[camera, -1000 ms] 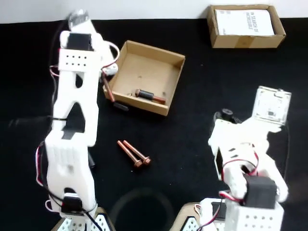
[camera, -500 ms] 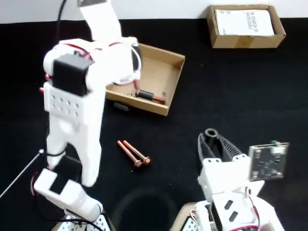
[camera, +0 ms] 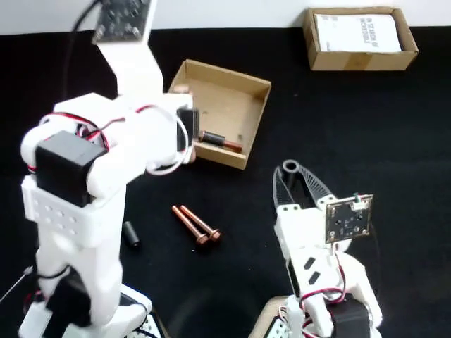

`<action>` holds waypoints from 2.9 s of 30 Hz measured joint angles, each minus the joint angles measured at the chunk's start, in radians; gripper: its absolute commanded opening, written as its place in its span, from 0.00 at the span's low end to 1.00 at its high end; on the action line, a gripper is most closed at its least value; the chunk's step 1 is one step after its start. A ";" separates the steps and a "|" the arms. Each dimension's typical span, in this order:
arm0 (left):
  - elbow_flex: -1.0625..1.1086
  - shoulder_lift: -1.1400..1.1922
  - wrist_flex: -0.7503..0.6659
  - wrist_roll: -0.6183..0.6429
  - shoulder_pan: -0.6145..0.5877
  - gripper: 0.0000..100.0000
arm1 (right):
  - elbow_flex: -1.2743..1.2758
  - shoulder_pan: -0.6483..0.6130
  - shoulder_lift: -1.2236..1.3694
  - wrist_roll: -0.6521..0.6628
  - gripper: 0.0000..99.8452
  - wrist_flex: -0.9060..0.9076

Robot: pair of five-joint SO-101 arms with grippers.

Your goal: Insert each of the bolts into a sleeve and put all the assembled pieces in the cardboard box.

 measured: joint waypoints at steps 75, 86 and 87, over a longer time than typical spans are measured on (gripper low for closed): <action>0.738 -0.173 -0.509 -0.015 0.402 0.28 | 0.141 -0.074 0.002 -0.118 0.01 -0.221; 0.667 -0.405 -0.242 -0.025 0.399 0.14 | 0.163 -0.077 0.003 -0.118 0.01 -0.221; 0.660 -0.437 -0.238 -0.040 0.394 0.10 | 0.163 -0.077 0.005 -0.118 0.01 -0.221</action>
